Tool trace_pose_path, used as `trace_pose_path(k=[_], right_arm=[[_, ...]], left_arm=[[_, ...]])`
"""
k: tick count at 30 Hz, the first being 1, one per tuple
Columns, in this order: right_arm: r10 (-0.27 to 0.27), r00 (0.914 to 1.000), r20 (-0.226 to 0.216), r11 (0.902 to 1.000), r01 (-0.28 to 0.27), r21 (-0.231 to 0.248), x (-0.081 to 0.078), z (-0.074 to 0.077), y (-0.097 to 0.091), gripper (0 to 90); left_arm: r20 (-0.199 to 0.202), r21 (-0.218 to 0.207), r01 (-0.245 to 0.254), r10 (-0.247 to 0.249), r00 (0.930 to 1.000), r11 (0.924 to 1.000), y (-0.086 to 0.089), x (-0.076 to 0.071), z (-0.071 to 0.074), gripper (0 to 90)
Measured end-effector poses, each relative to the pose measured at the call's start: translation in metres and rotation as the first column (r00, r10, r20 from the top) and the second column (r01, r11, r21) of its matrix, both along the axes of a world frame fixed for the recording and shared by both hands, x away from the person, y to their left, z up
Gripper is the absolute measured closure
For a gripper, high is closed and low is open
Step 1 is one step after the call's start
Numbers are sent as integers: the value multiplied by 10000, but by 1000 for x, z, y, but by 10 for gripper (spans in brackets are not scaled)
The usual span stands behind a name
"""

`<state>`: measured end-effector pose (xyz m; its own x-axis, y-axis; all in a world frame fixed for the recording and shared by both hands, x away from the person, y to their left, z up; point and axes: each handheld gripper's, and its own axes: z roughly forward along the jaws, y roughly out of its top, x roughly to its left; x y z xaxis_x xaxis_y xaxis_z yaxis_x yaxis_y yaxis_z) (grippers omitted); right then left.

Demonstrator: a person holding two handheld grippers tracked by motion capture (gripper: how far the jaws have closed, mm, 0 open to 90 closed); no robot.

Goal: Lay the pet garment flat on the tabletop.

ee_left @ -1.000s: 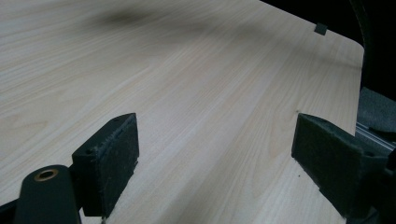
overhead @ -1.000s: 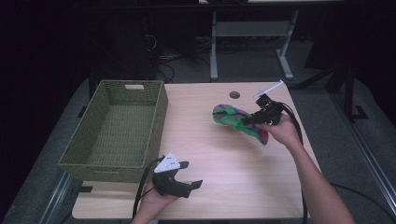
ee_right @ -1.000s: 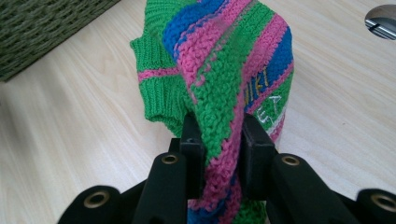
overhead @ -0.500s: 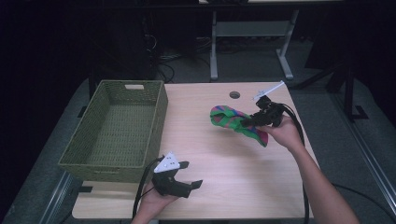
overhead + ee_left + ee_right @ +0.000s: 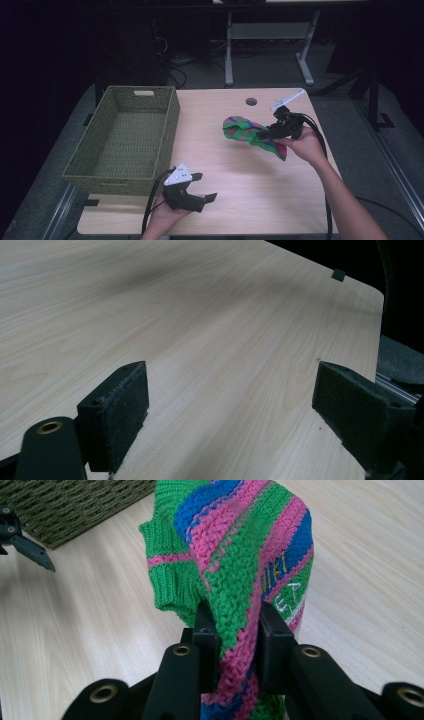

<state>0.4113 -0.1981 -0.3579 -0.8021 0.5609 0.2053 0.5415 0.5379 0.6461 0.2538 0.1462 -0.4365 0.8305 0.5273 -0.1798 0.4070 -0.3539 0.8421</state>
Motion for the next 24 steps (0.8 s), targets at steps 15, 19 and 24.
trace_pose_path(k=[15,19,24], right_arm=[[514,9984,225,9987,-513,-34,-15,0,9,741],[671,9974,274,9977,-671,14,-19,-2,11,741],[804,9965,227,9967,-802,-92,-25,-4,15,741]], left_arm=[[-42,-37,-32,32,10000,10000,0,0,0,146],[-11,-68,-71,71,10000,10000,1,0,0,146],[-10,-65,-76,76,10000,9999,1,0,0,146]])
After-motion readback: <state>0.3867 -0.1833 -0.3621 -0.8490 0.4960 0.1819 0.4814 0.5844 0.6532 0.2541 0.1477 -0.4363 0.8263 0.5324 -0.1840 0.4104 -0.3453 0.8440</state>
